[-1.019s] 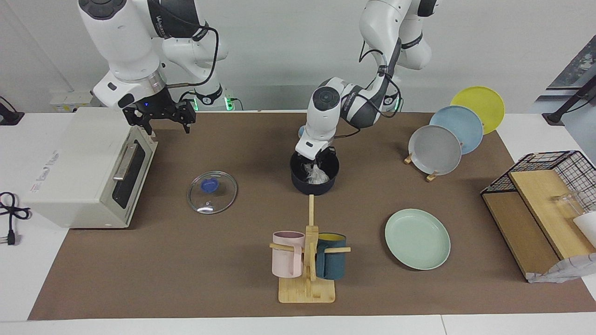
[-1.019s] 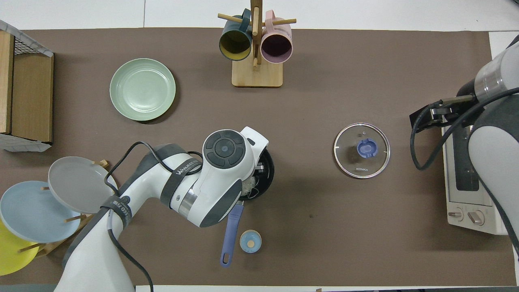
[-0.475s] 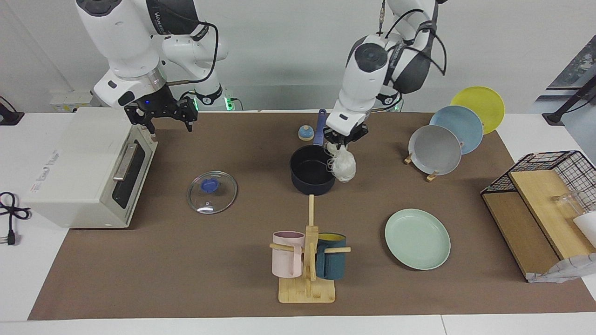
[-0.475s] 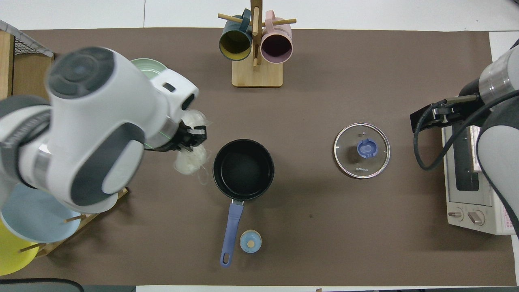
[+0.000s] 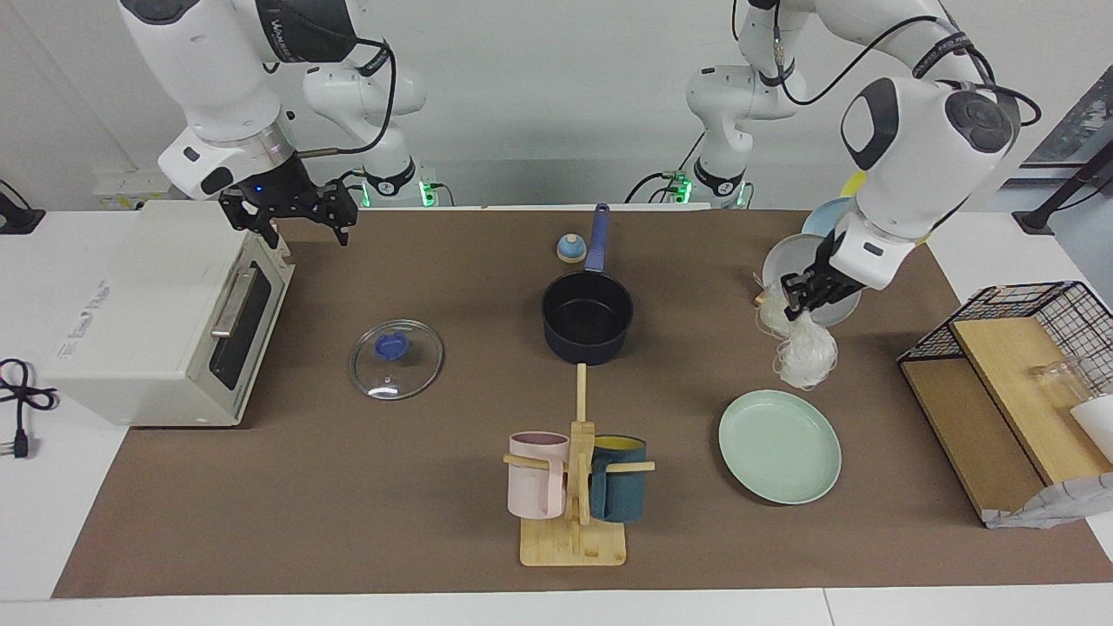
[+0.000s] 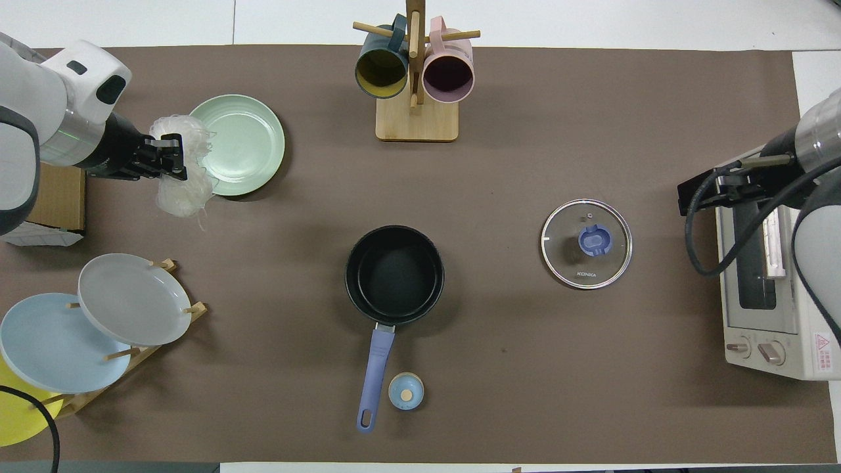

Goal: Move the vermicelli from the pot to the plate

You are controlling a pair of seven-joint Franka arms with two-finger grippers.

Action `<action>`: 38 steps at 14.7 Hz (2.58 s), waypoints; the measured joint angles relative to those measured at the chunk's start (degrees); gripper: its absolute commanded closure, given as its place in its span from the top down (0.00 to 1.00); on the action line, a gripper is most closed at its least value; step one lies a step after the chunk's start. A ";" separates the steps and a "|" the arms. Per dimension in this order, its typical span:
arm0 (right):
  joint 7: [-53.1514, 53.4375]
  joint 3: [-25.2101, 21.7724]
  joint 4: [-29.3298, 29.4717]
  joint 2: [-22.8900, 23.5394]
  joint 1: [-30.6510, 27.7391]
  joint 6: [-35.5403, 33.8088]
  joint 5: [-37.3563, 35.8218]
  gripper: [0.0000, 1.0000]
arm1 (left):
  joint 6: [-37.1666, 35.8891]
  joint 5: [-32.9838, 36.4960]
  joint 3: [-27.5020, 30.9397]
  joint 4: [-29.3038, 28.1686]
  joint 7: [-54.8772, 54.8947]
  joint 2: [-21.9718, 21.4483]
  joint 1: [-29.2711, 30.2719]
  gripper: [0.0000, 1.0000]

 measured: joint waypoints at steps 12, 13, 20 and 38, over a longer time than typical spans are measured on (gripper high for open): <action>0.85 -0.21 -0.41 -0.56 0.04 1.64 0.27 1.00 | 21.85 0.96 -0.55 -4.64 2.99 12.86 0.27 0.00; 0.85 -0.21 -0.41 -0.58 0.05 1.64 0.27 1.00 | 22.35 1.20 -0.55 -4.64 3.30 12.94 0.27 0.00; 0.85 -0.16 -0.41 -0.62 0.09 1.64 0.27 1.00 | 19.46 1.26 -0.19 -2.90 3.94 12.63 0.32 1.00; 0.87 -0.07 -0.49 -0.97 0.10 1.25 0.65 1.00 | -15.45 5.30 2.03 -7.93 3.94 -17.49 1.25 1.00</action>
